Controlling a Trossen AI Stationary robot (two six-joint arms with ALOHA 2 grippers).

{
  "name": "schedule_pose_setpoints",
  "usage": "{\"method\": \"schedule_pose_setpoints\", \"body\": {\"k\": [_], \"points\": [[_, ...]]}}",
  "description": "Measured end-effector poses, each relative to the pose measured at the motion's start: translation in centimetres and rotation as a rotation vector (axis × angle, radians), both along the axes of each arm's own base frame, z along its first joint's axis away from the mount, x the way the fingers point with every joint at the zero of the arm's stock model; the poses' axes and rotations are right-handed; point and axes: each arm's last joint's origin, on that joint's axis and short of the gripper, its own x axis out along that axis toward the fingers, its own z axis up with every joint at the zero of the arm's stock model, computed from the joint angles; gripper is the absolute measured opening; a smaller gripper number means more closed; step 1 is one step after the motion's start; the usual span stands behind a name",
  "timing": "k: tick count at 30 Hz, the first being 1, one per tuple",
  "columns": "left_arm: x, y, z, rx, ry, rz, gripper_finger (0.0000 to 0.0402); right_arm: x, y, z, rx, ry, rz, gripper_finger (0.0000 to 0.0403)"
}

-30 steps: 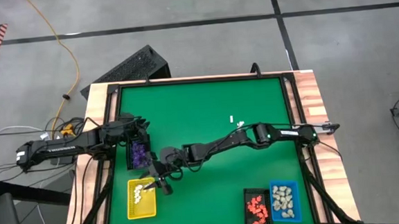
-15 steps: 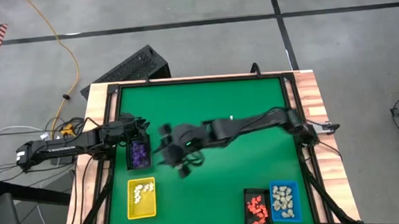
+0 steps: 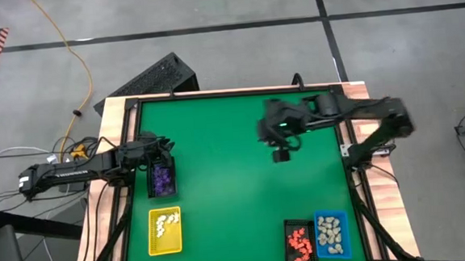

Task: Sort Halloween decoration
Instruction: Put the white skeleton toy into the yellow basket

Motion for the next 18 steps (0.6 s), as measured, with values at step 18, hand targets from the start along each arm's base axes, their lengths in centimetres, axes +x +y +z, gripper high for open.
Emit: {"method": "schedule_pose_setpoints", "body": {"k": [18], "points": [[0.0,0.0,0.0,-0.023,-0.017,0.001,0.0126,-8.4,-0.8,-21.4,0.262,-0.573,-0.349,0.0124]]}}
